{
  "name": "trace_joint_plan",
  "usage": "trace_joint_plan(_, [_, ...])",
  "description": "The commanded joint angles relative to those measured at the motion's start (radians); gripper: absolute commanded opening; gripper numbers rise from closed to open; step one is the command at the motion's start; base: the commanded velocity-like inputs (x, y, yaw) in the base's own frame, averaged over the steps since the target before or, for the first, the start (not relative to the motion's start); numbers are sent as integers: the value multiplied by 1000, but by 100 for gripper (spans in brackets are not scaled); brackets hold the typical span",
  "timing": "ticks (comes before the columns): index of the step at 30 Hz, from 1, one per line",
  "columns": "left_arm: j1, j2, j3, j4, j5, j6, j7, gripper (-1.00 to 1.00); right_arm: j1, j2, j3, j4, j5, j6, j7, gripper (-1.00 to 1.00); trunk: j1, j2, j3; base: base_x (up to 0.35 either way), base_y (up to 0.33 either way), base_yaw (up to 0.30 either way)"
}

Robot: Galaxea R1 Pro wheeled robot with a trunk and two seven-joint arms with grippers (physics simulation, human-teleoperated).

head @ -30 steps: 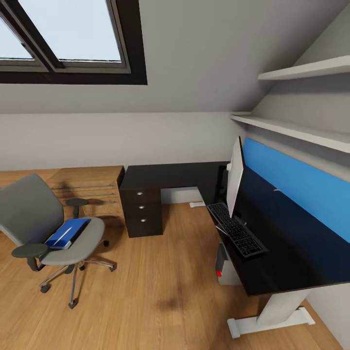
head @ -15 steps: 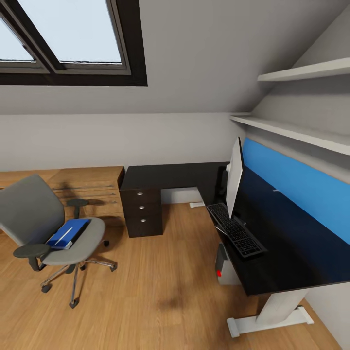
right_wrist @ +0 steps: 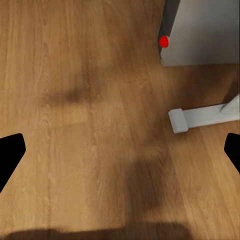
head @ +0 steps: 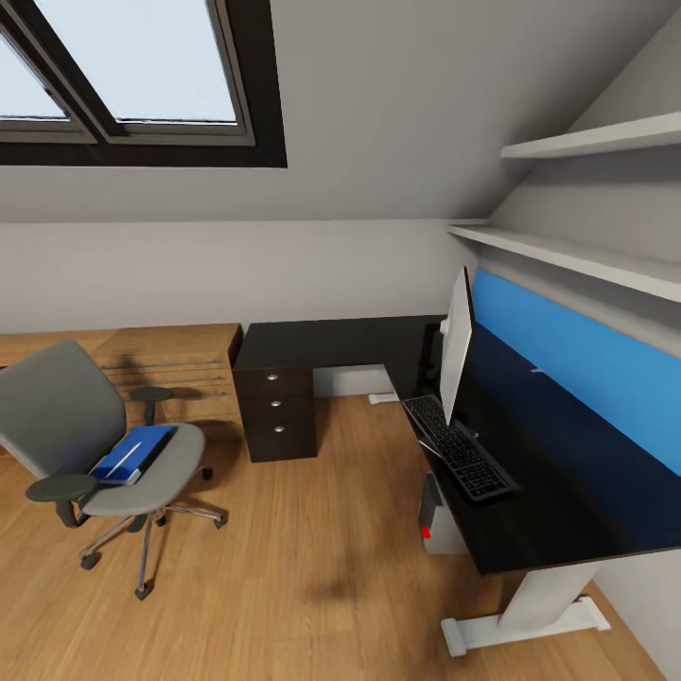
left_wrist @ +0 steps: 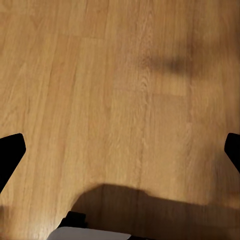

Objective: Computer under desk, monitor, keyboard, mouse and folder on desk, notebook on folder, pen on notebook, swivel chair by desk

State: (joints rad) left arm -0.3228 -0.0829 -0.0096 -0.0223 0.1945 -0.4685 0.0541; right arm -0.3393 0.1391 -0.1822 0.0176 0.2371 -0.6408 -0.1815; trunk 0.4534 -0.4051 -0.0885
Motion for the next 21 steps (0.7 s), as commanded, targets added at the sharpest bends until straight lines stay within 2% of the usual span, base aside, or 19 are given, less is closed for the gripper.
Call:
trace_joint_plan(1, [-1, 0, -2, 1, 3, -3, 3, 100, -1, 0, -8, 0, 9, -2, -7, 100, 1, -2, -2, 0, 0, 0])
trace_joint_plan(13, [-1, 5, 0, 1, 3, -4, 6, 100, -3, 10, -25, -62, -29, 19, -15, 100, 1, -2, -2, 0, 0, 0])
trace_joint_plan(14, [-1, 5, 0, 1, 3, -4, 6, 100, -3, 15, -25, -189, -30, 29, -15, 100, 1, -2, -2, 0, 0, 0])
trace_joint_plan(17, [-1, 7, 0, 1, 3, -4, 7, 100, -7, 27, -25, -245, -32, 82, -15, 100, 1, -2, -2, 0, 0, 0])
trace_joint_plan(18, [-1, 8, 0, 1, 3, -4, 7, 100, -11, 32, -25, -283, -32, 136, -14, 100, 1, -2, -2, 0, 0, 0])
trace_joint_plan(21, [-1, 12, 0, 1, 3, -4, 9, 100, -24, 35, -25, -345, -33, 234, -14, 100, 1, -2, -2, 0, 0, 0])
